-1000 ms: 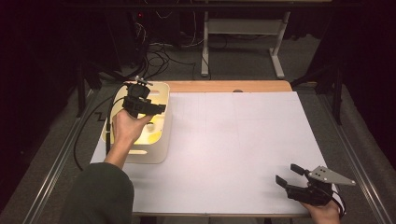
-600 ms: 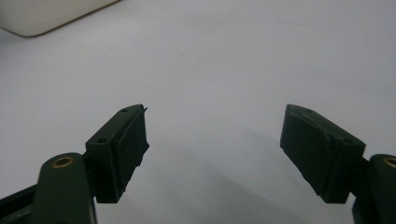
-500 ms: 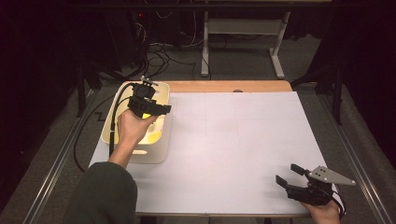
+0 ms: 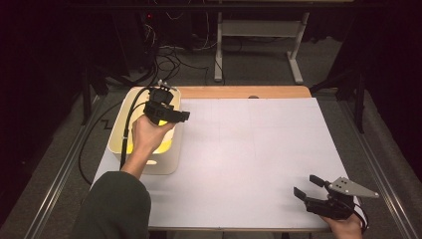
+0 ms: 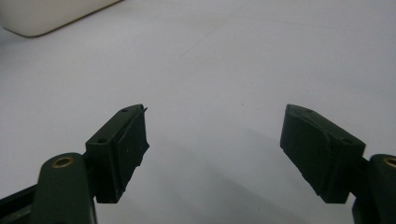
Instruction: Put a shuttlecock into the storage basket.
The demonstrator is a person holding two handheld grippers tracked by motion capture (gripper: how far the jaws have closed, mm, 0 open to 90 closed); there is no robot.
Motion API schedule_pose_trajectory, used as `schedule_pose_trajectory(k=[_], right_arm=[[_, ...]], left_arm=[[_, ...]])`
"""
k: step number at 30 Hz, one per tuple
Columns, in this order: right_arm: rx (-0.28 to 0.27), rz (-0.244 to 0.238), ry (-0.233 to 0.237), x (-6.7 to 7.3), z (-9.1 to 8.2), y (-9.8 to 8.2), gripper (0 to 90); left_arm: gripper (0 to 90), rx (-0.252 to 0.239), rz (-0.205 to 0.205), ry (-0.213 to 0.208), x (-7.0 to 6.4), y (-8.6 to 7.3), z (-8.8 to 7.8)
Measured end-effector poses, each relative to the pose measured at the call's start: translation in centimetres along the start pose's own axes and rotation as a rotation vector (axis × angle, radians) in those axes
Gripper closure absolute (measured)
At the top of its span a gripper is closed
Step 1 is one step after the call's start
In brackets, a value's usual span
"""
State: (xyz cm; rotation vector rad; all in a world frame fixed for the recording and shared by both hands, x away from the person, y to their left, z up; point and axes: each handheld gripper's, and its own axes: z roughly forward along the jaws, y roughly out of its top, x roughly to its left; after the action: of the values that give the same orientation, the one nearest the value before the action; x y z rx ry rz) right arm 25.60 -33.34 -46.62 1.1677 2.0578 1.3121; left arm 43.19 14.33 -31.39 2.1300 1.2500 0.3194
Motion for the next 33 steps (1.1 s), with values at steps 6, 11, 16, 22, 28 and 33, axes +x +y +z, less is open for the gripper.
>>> schedule_pose_trajectory(k=[6,11,16,22,28,33], right_arm=[[0.0,-0.001,0.0,0.0,0.0,0.0,23.3],[-0.001,-0.003,0.001,0.0,0.0,0.0,23.3],[-0.002,-0.002,0.0,0.0,0.0,0.0,23.3],[-0.002,-0.001,0.0,0.1,0.0,0.0,23.3],[-0.003,0.001,-0.001,0.0,-0.1,0.0,23.3],[-0.001,0.001,-0.002,0.0,0.0,0.0,23.3]], left_arm=[[36.6,0.002,0.007,-0.007,-0.5,0.2,0.3],[36.3,-0.001,0.004,-0.02,-0.9,0.3,0.4],[36.3,-0.001,0.011,-0.025,-1.4,0.5,0.5],[37.1,0.008,0.017,-0.034,-1.8,0.6,0.9],[37.5,0.003,0.018,-0.044,-2.2,0.8,1.1],[37.7,0.004,0.029,-0.051,-2.7,1.0,1.4]])
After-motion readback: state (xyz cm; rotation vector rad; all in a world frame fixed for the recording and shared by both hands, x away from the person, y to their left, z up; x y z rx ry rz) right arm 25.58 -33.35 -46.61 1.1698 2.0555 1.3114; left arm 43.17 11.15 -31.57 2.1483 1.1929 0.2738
